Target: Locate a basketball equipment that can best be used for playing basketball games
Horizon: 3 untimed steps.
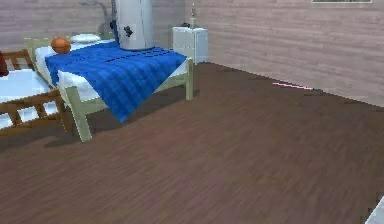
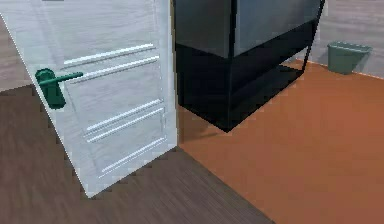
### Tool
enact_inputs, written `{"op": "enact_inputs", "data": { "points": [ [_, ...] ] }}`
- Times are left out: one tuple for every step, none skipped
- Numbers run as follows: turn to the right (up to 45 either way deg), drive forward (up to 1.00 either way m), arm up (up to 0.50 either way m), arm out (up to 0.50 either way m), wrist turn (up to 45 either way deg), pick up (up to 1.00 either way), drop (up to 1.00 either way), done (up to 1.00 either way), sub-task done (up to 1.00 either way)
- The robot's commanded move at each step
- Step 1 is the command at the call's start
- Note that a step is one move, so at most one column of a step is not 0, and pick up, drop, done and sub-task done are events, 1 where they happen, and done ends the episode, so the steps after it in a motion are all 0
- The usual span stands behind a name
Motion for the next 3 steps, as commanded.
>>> {"op": "enact_inputs", "data": {
  "points": [
    [-15.0,0.0,0.0,0.0,0.0,0.0,0.0,0.0,0.0],
    [0.0,0.1,0.0,0.0,0.0,0.0,0.0,0.0,0.0],
    [-39.0,0.0,0.0,0.0,0.0,0.0,0.0,0.0,0.0]
  ]
}}
